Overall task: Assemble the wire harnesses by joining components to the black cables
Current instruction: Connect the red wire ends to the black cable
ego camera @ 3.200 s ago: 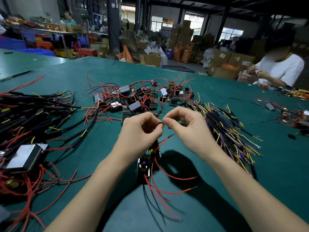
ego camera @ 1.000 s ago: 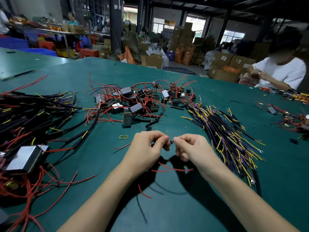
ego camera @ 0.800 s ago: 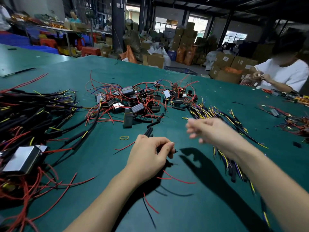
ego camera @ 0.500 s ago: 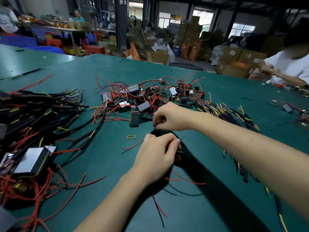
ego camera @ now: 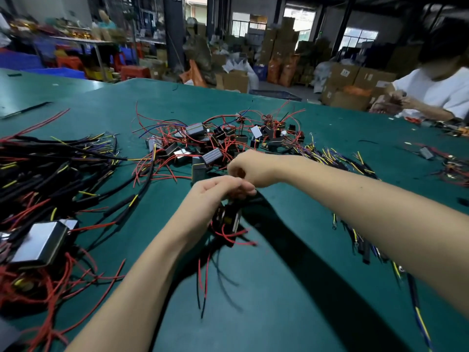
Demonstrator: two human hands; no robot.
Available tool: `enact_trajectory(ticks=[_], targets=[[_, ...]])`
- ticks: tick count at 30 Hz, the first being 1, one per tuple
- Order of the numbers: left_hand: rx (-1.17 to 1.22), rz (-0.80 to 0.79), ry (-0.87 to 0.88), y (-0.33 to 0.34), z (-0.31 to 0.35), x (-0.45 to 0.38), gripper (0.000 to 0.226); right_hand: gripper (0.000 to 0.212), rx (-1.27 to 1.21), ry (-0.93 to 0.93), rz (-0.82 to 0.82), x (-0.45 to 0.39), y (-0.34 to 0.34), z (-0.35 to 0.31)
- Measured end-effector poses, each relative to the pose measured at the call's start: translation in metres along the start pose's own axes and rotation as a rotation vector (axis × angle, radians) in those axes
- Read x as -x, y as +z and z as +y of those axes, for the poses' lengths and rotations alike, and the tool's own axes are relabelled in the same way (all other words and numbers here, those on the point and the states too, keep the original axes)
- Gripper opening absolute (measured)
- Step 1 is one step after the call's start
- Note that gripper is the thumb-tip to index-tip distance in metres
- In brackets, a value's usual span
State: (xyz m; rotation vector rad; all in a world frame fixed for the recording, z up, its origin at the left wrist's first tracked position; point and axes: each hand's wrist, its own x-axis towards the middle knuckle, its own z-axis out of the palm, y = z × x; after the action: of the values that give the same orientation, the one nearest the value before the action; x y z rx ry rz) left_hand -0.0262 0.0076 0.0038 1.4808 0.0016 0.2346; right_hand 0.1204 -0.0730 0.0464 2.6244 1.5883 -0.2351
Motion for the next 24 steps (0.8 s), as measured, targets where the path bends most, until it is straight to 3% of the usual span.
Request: enact_trajectory(ticks=[4, 5, 8, 10, 15, 18, 21, 24], targets=[[-0.080, -0.136, -0.310, -0.006, -0.004, -0.020, 0.035, 0.006, -0.571, 0.144, 0.244, 0.029, -0.010, 0.016], [-0.124, -0.147, -0.315, -0.006, -0.006, -0.020, 0.033, 0.005, -0.746, 0.185, 0.341, 0.038, -0.011, 0.019], [-0.055, -0.008, -0.082, -0.004, -0.008, -0.009, 0.028, 0.016, -1.267, 0.215, 0.547, 0.065, -0.007, 0.016], [-0.026, 0.015, 0.002, -0.001, -0.008, -0.003, 0.023, 0.024, -1.375, 0.207, 0.596, 0.083, 0.001, 0.008], [-0.102, 0.007, -0.019, 0.008, -0.002, 0.001, 0.019, 0.022, -1.190, 0.150, 0.609, 0.111, 0.025, -0.016], [-0.106, 0.004, 0.014, 0.014, -0.001, 0.008, 0.020, 0.008, -0.933, 0.074, 0.679, 0.117, 0.028, -0.024], [-0.101, 0.000, 0.028, 0.015, 0.000, 0.007, 0.023, 0.013, -0.717, -0.003, 0.714, 0.122, 0.027, -0.026], [-0.126, -0.005, 0.028, 0.015, -0.001, 0.007, 0.020, 0.003, -0.473, 0.018, 0.766, 0.123, 0.024, -0.022]])
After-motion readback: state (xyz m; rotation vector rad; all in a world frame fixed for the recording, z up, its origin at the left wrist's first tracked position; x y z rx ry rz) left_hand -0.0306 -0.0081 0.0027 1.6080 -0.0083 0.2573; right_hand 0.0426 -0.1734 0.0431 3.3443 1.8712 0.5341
